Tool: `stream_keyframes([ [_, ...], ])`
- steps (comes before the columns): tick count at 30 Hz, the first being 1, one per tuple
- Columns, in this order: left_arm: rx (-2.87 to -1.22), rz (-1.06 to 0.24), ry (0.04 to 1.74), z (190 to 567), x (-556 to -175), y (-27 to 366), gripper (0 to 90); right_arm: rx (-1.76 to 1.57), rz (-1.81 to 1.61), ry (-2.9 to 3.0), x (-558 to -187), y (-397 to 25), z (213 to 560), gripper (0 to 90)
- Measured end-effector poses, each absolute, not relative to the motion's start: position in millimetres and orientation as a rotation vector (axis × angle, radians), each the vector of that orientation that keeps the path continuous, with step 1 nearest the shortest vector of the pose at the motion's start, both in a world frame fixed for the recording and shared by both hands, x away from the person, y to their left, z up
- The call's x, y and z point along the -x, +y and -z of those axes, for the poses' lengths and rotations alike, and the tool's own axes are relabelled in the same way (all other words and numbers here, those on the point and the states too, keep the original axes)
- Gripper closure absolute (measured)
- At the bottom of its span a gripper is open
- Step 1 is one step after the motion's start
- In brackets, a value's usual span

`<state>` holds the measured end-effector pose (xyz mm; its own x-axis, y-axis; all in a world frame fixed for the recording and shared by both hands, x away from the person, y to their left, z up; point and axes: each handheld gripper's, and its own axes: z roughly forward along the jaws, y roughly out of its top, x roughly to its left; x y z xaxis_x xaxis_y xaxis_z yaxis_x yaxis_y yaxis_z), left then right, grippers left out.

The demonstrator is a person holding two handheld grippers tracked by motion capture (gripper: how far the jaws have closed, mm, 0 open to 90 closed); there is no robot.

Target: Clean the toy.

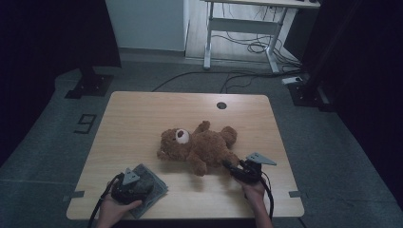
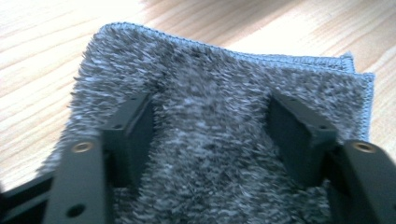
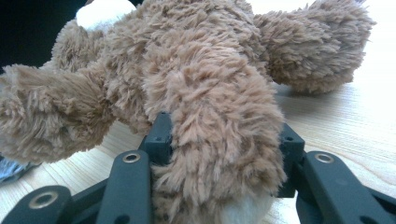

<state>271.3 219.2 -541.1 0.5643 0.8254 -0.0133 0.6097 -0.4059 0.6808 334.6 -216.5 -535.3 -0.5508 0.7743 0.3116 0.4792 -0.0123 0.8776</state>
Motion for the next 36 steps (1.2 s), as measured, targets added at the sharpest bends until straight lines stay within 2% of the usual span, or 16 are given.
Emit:
stream_keyframes([
  [1,-2.14,-0.445,1.159,540.9,-271.4,220.3,40.6,-1.315,-1.583,1.998,-334.2,-216.3,535.0,53.9],
  [7,-2.099,-0.463,1.181,541.3,-272.8,227.0,64.7,-1.314,-1.586,2.0,-334.6,-216.7,535.2,53.9],
  [12,-2.09,-0.48,1.188,541.1,-272.2,227.1,73.3,-1.312,-1.589,2.0,-334.9,-217.1,535.6,53.9],
  [21,-1.962,-0.408,1.127,522.5,-265.9,234.1,76.9,-1.312,-1.581,1.999,-335.4,-216.5,534.1,53.9],
  [36,-1.751,-0.355,0.998,482.3,-251.8,250.4,77.5,-1.303,-1.583,2.006,-335.0,-217.5,534.7,53.9],
])
